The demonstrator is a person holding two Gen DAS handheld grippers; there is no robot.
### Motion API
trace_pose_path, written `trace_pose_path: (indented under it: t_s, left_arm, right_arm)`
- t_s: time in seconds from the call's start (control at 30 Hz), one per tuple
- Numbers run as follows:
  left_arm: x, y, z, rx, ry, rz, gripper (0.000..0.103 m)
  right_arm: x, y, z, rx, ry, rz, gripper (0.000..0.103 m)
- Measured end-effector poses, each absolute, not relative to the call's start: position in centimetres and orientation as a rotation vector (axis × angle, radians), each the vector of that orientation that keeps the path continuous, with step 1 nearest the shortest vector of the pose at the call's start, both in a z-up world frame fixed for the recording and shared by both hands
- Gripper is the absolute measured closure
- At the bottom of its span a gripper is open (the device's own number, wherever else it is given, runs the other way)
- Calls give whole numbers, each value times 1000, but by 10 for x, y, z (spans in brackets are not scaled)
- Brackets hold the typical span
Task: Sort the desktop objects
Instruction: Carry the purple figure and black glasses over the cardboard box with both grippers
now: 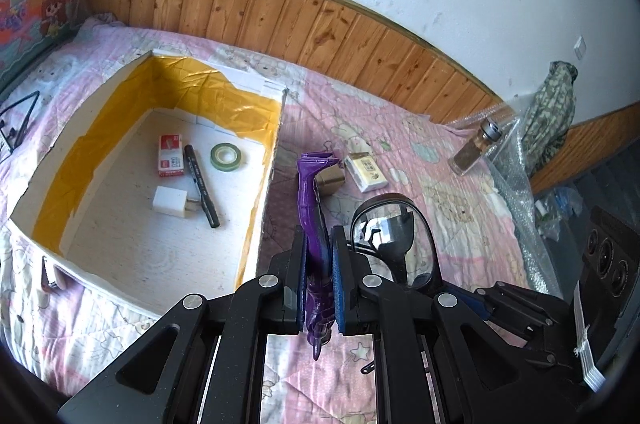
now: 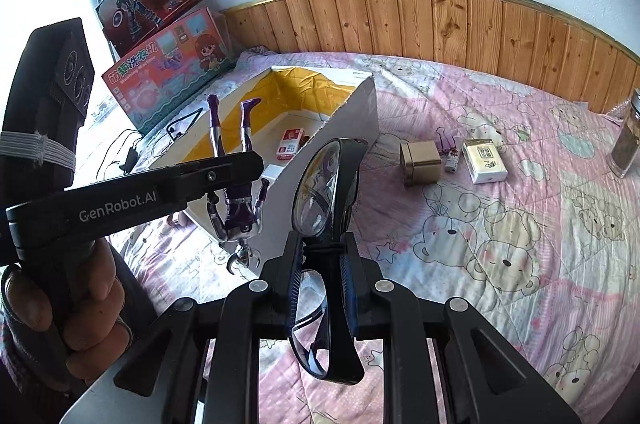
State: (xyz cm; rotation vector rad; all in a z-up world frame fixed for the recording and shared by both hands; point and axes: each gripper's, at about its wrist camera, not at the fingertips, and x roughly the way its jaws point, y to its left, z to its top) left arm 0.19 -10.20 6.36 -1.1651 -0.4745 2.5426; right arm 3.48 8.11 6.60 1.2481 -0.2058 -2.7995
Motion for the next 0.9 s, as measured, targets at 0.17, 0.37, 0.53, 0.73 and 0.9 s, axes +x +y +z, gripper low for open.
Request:
trace_pose_path:
  t_s: [0.17, 0.37, 0.53, 0.73, 0.9]
  left_arm:
    - [-1, -120, 68, -1149, -507, 2564, 93]
    - [-4, -139, 71, -1137, -530, 2589, 93]
    - [-8, -151, 74, -1129, -531, 2614, 93]
    - [-13, -165, 76, -1129, -530, 2641, 93]
    - [-19, -177, 76, -1129, -525, 2665, 93]
  right_arm:
    - [27, 70, 73, 1229, -166, -2787, 83]
    - [16, 58, 79, 1211, -135, -2770, 83]
    - [8, 49, 82, 1199, -109, -2759, 83]
    - [-3, 38, 89, 1181, -69, -2743, 83]
    - [-14, 29, 95, 1166, -40, -2729, 83]
